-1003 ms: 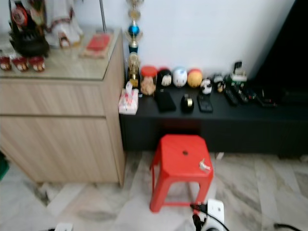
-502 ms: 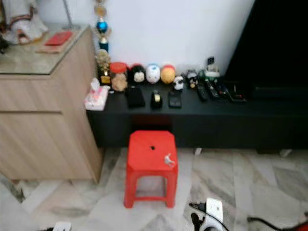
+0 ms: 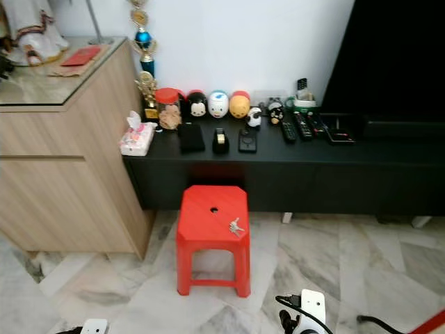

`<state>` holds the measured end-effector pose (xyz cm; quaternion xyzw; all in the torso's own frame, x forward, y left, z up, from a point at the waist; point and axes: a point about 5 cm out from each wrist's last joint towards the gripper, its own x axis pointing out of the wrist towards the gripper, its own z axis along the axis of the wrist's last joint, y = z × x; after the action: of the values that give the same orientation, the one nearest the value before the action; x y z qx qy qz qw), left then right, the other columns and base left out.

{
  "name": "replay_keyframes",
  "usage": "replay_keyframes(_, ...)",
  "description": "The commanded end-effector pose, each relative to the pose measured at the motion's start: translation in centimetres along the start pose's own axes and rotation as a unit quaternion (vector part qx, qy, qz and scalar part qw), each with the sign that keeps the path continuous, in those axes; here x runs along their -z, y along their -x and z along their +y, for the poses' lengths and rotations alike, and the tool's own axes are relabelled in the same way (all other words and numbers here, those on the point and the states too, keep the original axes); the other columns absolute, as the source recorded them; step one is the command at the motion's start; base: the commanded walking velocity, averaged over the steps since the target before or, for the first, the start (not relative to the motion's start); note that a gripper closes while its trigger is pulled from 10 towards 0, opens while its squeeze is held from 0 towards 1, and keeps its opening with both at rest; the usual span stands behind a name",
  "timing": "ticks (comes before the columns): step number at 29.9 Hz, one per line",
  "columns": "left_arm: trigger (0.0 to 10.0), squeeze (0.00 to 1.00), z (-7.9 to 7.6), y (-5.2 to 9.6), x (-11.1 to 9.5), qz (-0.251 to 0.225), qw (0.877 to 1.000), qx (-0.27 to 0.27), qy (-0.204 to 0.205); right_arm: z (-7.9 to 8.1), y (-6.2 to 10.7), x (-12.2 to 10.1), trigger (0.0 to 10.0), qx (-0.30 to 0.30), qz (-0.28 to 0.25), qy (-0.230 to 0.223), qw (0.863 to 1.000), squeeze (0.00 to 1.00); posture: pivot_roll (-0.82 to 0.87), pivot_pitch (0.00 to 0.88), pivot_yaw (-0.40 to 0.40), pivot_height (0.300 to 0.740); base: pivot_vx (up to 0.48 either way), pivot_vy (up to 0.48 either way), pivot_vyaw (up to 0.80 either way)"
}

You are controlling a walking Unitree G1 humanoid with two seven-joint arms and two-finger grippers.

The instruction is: Hang keys on a hook

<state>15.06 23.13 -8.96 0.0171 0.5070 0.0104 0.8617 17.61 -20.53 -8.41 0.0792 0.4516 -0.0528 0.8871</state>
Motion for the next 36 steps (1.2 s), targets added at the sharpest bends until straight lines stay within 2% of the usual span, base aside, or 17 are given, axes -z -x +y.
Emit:
replay_keyframes(1, 10.0, 0.00, 0.16, 0.10, 0.62, 0.009, 1.000, -0.004, 0.008, 0.26, -0.15, -0.75, 10.0, -0.007, -0.009, 0.002, 1.000, 0.00, -0.01, 0.000, -0.044, 0.740, 0.390, 0.000, 0.80)
replay_keyframes(5, 10.0, 0.00, 0.16, 0.10, 0.59, 0.009, 1.000, -0.005, 0.009, 0.35, -0.16, -0.71, 10.0, -0.011, -0.010, -0.013, 1.000, 0.00, -0.01, 0.000, -0.045, 0.740, 0.421, 0.000, 0.20)
replay_keyframes(11, 10.0, 0.00, 0.13, 0.09, 0.59, 0.009, 1.000, -0.003, 0.009, 0.32, -0.16, -0.77, 10.0, -0.013, -0.007, 0.006, 1.000, 0.00, -0.01, 0.000, -0.044, 0.740, 0.446, 0.000, 0.00)
replay_keyframes(23, 10.0, 0.00, 0.08, 0.10, 0.61, 0.008, 1.000, 0.001, 0.006, 0.29, -0.14, -0.84, 10.0, -0.009, -0.019, -0.010, 1.000, 0.00, -0.02, 0.000, -0.043, 0.740, 0.437, 0.000, 0.00)
replay_keyframes(36, 10.0, 0.00, 0.04, 0.13, 0.61, -0.006, 1.000, -0.006, 0.011, 0.17, -0.06, -0.91, 10.0, -0.009, -0.033, -0.014, 0.999, 0.00, -0.01, 0.000, -0.050, 0.740, 0.000, 0.000, 0.00)
